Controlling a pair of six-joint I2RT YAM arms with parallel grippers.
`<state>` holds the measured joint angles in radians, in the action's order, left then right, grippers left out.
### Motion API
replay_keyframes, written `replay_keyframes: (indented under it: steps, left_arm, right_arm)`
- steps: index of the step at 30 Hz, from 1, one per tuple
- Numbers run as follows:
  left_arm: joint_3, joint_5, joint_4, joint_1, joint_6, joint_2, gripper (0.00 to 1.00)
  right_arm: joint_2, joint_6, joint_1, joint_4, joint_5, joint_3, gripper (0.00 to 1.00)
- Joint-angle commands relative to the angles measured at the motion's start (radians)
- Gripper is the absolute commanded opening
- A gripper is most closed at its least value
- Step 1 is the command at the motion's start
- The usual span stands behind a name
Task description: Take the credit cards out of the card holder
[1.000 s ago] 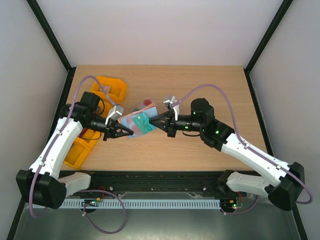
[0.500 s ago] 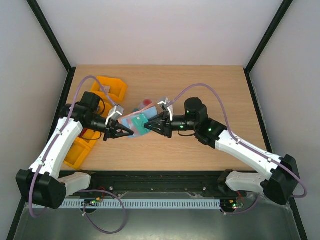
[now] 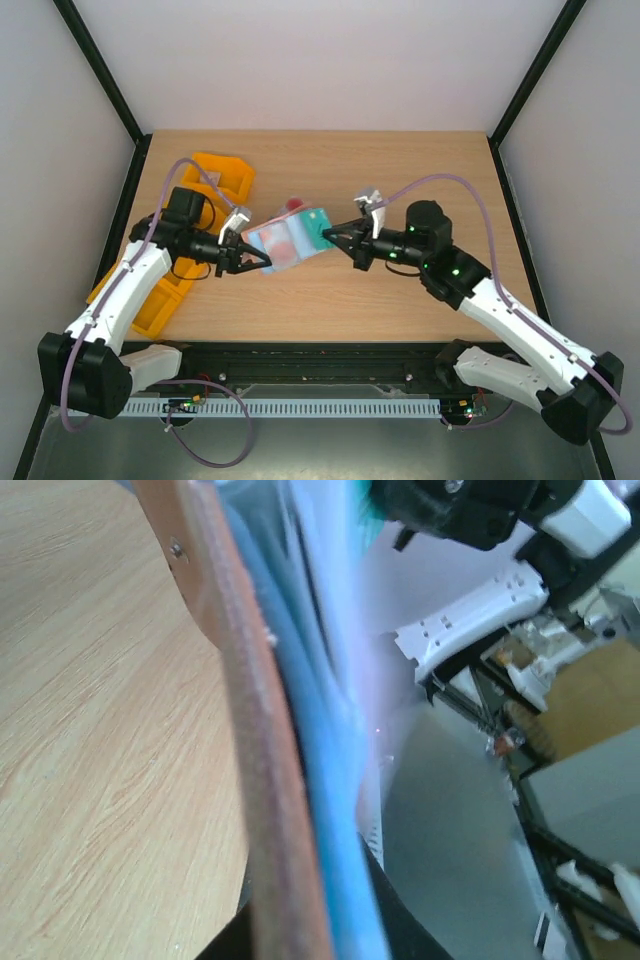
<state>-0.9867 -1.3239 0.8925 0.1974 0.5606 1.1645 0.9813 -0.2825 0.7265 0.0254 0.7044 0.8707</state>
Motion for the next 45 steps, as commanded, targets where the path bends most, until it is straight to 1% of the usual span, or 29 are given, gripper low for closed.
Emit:
replay_keyframes:
  steps: [1, 3, 4, 6, 10, 14, 15, 16, 18, 19, 21, 24, 26, 27, 28, 29, 31, 32, 33, 34, 35, 37, 39, 40, 42, 44, 45]
  left_arm:
    - [0.116, -0.05, -0.396, 0.013, -0.479, 0.011, 0.02]
    - [0.216, -0.025, -0.605, 0.026, -0.69, 0.025, 0.02]
    - [0.255, -0.007, -0.677, 0.035, -0.76, 0.039, 0.02]
    - [0.284, 0.035, -0.732, 0.063, -0.803, 0.078, 0.02]
    - [0.269, 0.068, -0.734, 0.133, -0.795, 0.133, 0.02]
    - [0.29, 0.105, -0.757, 0.149, -0.809, 0.15, 0.02]
    - [0.322, 0.1, -0.809, 0.151, -0.849, 0.153, 0.02]
    - [0.372, 0.091, -0.894, 0.156, -0.922, 0.155, 0.02]
    - [0.474, 0.074, -1.095, 0.18, -1.105, 0.171, 0.02]
    - [0.493, 0.077, -1.124, 0.196, -1.135, 0.187, 0.02]
    - [0.473, 0.101, -1.067, 0.231, -1.08, 0.228, 0.02]
    - [0.468, 0.109, -1.044, 0.273, -1.068, 0.285, 0.02]
    - [0.462, 0.154, -0.996, 0.276, -1.032, 0.327, 0.05]
    - [0.443, 0.218, -0.927, 0.269, -0.982, 0.345, 0.12]
    - [0.42, 0.297, -0.865, 0.259, -0.928, 0.354, 0.25]
    - [0.396, 0.369, -0.799, 0.244, -0.875, 0.352, 0.41]
    - [0.345, 0.45, -0.682, 0.223, -0.733, 0.328, 0.7]
    - [0.331, 0.45, -0.675, 0.209, -0.718, 0.303, 0.8]
    - [0.313, 0.411, -0.674, 0.183, -0.7, 0.269, 0.87]
    - [0.281, 0.401, -0.647, 0.166, -0.665, 0.23, 0.95]
    - [0.224, 0.432, -0.579, 0.161, -0.589, 0.199, 0.98]
    - [0.102, 0.534, -0.416, 0.163, -0.422, 0.161, 0.99]
    - [0.024, 0.625, -0.313, 0.159, -0.304, 0.122, 0.99]
    - [0.009, 0.657, -0.288, 0.158, -0.258, 0.08, 0.99]
    - [0.013, 0.676, -0.269, 0.154, -0.244, 0.018, 0.99]
    - [0.064, 0.631, -0.264, 0.157, -0.265, -0.019, 0.98]
    - [0.1, 0.594, -0.266, 0.165, -0.281, -0.029, 0.92]
  right_arm:
    - [-0.067, 0.034, -0.049, 0.1, -0.123, -0.005, 0.02]
    - [-0.08, 0.038, -0.054, 0.137, -0.185, 0.016, 0.02]
    - [-0.086, 0.042, -0.056, 0.156, -0.221, 0.032, 0.02]
    - [-0.09, 0.043, -0.058, 0.192, -0.278, 0.063, 0.02]
    - [-0.052, 0.035, -0.059, 0.265, -0.316, 0.125, 0.02]
    - [0.007, 0.06, -0.059, 0.339, -0.337, 0.178, 0.02]
    - [0.017, 0.065, -0.059, 0.344, -0.334, 0.189, 0.02]
    - [0.025, 0.07, -0.059, 0.344, -0.321, 0.198, 0.02]
    - [0.041, 0.073, -0.059, 0.342, -0.305, 0.218, 0.02]
    - [0.051, 0.073, -0.058, 0.342, -0.298, 0.227, 0.02]
    - [0.069, 0.07, -0.059, 0.341, -0.274, 0.24, 0.02]
    - [0.085, 0.065, -0.059, 0.347, -0.257, 0.246, 0.02]
    - [0.088, 0.065, -0.059, 0.353, -0.259, 0.247, 0.02]
    - [0.089, 0.066, -0.059, 0.357, -0.263, 0.249, 0.02]
    - [0.089, 0.064, -0.059, 0.359, -0.268, 0.25, 0.02]
    - [0.09, 0.065, -0.06, 0.365, -0.272, 0.251, 0.02]
    - [0.094, 0.065, -0.059, 0.376, -0.278, 0.256, 0.02]
    - [0.094, 0.064, -0.059, 0.38, -0.28, 0.259, 0.02]
    - [0.095, 0.063, -0.059, 0.383, -0.282, 0.264, 0.02]
    - [0.096, 0.063, -0.059, 0.388, -0.286, 0.27, 0.02]
    - [0.101, 0.062, -0.059, 0.393, -0.289, 0.278, 0.02]
    - [0.116, 0.056, -0.059, 0.401, -0.292, 0.299, 0.02]
    - [0.133, 0.041, -0.059, 0.399, -0.286, 0.309, 0.02]
    - [0.144, 0.034, -0.059, 0.394, -0.274, 0.306, 0.02]
    - [0.163, 0.025, -0.059, 0.388, -0.245, 0.304, 0.02]
    - [0.171, 0.013, -0.059, 0.385, -0.222, 0.305, 0.02]
    - [0.167, 0.006, -0.059, 0.383, -0.212, 0.305, 0.02]
